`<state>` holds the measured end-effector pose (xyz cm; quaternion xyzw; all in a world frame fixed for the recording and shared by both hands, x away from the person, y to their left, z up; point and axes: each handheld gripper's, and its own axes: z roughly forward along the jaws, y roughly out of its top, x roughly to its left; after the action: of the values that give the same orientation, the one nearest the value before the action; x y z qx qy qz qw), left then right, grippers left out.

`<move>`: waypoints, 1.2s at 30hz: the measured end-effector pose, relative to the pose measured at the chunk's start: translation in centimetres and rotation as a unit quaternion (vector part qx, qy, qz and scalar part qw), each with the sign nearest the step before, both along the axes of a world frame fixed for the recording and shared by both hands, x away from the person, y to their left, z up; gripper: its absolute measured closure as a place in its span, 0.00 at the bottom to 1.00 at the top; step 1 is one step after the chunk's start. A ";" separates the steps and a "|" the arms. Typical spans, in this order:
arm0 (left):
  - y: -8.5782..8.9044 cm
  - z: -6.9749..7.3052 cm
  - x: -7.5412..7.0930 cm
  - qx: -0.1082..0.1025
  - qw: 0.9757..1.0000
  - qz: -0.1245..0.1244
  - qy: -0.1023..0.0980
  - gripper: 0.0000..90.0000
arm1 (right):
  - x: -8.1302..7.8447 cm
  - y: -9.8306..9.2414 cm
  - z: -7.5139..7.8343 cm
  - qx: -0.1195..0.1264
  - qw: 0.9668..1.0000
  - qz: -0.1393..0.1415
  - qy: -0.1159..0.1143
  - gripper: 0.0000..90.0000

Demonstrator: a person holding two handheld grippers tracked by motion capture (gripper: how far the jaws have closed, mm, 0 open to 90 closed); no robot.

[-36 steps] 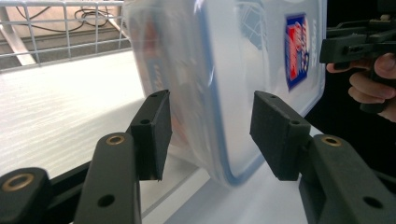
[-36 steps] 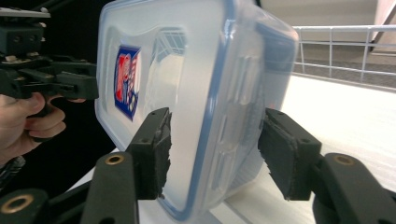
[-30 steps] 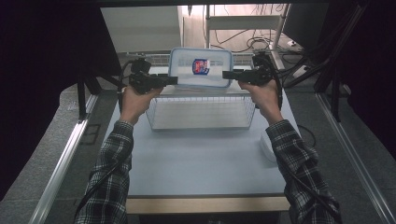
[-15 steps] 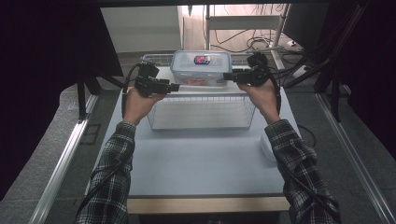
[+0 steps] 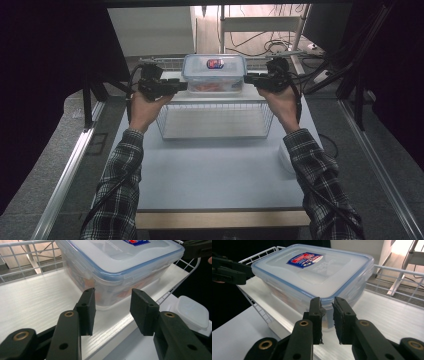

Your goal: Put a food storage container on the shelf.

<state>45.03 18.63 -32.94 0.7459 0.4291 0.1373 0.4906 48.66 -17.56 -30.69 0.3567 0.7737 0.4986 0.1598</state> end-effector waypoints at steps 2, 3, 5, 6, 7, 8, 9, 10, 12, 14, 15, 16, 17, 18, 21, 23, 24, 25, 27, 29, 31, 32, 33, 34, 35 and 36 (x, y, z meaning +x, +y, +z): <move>0.2 -0.2 -0.2 0.000 1.000 0.000 -0.002 0.60 | -0.2 0.1 -0.2 -0.001 1.000 -0.002 -0.004 0.86; 0.3 -0.3 -0.3 -0.003 1.000 0.001 -0.003 0.59 | -0.2 0.1 -0.2 -0.001 1.000 -0.002 -0.006 0.85; 0.4 -0.5 -0.4 -0.008 1.000 0.001 -0.005 0.59 | 0.0 0.0 -0.2 0.006 1.000 -0.002 -0.003 0.85; 0.5 -0.6 -0.4 -0.009 1.000 0.000 -0.005 0.58 | 0.0 0.0 -0.2 0.011 1.000 -0.005 -0.002 0.85; 0.5 -0.7 -0.5 -0.010 1.000 0.000 -0.003 0.58 | 0.1 0.0 -0.1 0.014 1.000 -0.007 -0.003 0.85; 0.5 -0.8 -0.5 -0.009 1.000 -0.001 -0.002 0.58 | 0.1 0.0 0.0 0.014 1.000 -0.010 -0.005 0.85; 0.6 -0.9 -0.6 -0.009 1.000 -0.001 -0.002 0.57 | 0.1 0.0 0.1 0.011 1.000 -0.014 -0.008 0.85; 0.6 -0.9 -0.7 -0.012 1.000 -0.002 -0.003 0.56 | 0.1 0.1 0.2 0.011 1.000 -0.017 -0.010 0.85; 0.6 -1.2 -1.1 -0.016 1.000 -0.008 -0.007 0.54 | -0.2 0.1 0.2 0.013 1.000 -0.012 -0.013 0.84; 0.5 -1.5 -1.7 -0.013 1.000 -0.010 -0.011 0.51 | -0.7 0.1 -0.1 0.011 1.000 -0.002 -0.017 0.80; 0.5 -1.7 -2.0 -0.010 1.000 -0.011 -0.014 0.49 | -1.0 0.1 -0.3 0.009 1.000 0.001 -0.019 0.77; 0.4 -1.9 -2.3 -0.010 1.000 -0.012 -0.017 0.47 | -1.3 0.0 -0.4 0.008 1.000 0.005 -0.020 0.74; 0.3 -2.2 -2.6 -0.008 1.000 -0.015 -0.022 0.44 | -1.6 0.0 -0.6 0.009 1.000 0.010 -0.023 0.71; 0.2 -2.4 -2.9 -0.006 1.000 -0.017 -0.025 0.42 | -2.0 -0.1 -0.8 0.008 1.000 0.013 -0.024 0.68; 0.0 -3.2 -4.1 -0.004 0.999 -0.033 -0.036 0.35 | -3.1 -0.2 -1.5 0.000 0.999 0.026 -0.024 0.57; -0.3 -3.8 -4.9 -0.011 0.998 -0.046 -0.037 0.31 | -3.8 -0.3 -1.9 -0.005 0.999 0.034 -0.023 0.51; -0.5 -4.0 -5.3 -0.010 0.998 -0.049 -0.040 0.29 | -4.1 -0.4 -2.2 -0.006 0.999 0.038 -0.022 0.48; -0.6 -4.3 -5.8 -0.008 0.998 -0.052 -0.045 0.26 | -4.5 -0.5 -2.4 -0.006 0.999 0.040 -0.023 0.45; -0.9 -4.7 -6.7 -0.006 0.997 -0.058 -0.050 0.22 | -5.1 -0.7 -2.7 -0.002 0.999 0.046 -0.024 0.41; -1.2 -5.2 -7.9 -0.009 0.997 -0.060 -0.045 0.19 | -6.1 -0.9 -3.3 0.001 0.998 0.055 -0.023 0.34; -1.2 -5.3 -8.3 -0.009 0.997 -0.062 -0.043 0.18 | -6.4 -1.0 -3.5 0.002 0.998 0.058 -0.023 0.32; -1.3 -5.4 -8.7 -0.009 0.997 -0.061 -0.043 0.17 | -6.8 -1.1 -3.6 0.003 0.998 0.060 -0.023 0.31; -1.5 -5.6 -9.1 -0.006 0.997 -0.062 -0.040 0.17 | -7.1 -1.1 -3.8 0.004 0.998 0.063 -0.024 0.29; -1.6 -5.7 -9.5 -0.002 0.997 -0.064 -0.038 0.16 | -7.5 -1.2 -4.0 0.004 0.997 0.066 -0.026 0.28; -1.8 -5.9 -9.8 0.001 0.997 -0.065 -0.038 0.16 | -7.8 -1.1 -4.2 0.004 0.997 0.068 -0.027 0.26; -1.9 -6.1 -10.2 0.005 0.997 -0.068 -0.037 0.14 | -8.2 -1.2 -4.4 0.000 0.997 0.070 -0.030 0.25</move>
<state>34.86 16.68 -39.08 0.7700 0.3584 0.1334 0.5108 40.49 -18.72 -35.06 0.2863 0.7916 0.5193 0.1474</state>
